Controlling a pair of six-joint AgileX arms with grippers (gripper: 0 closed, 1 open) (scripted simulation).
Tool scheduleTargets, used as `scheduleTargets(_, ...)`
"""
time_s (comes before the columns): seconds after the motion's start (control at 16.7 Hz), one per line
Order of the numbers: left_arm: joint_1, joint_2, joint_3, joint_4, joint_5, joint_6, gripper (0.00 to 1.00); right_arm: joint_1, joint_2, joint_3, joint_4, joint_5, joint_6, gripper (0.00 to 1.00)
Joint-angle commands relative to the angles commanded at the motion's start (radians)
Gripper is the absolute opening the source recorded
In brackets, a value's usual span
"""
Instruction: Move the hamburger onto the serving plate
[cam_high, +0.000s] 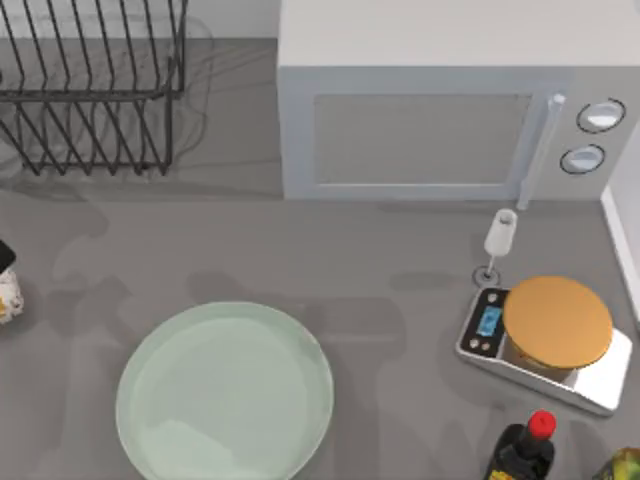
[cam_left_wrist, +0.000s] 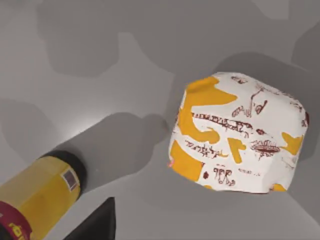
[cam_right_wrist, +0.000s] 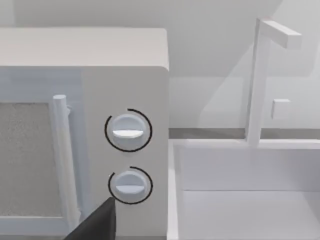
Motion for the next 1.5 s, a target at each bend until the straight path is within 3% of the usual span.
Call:
scheduleTargets(0.42, 0.018, 0.297, 0.204, -0.161, 0.008, 0.166, 1.00, 0.000, 0.000, 0.000, 0.000, 0.000, 0.000, 1.00)
scheduleTargets(0.96, 0.016, 0.323, 0.218, -0.168, 0.007, 0.176, 1.00, 0.000, 0.000, 0.000, 0.000, 0.000, 0.000, 1.00)
scheduleTargets(1.5, 0.022, 0.459, 0.071, 0.115, 0.008, 0.180, 1.00, 0.000, 0.000, 0.000, 0.000, 0.000, 0.000, 1.00)
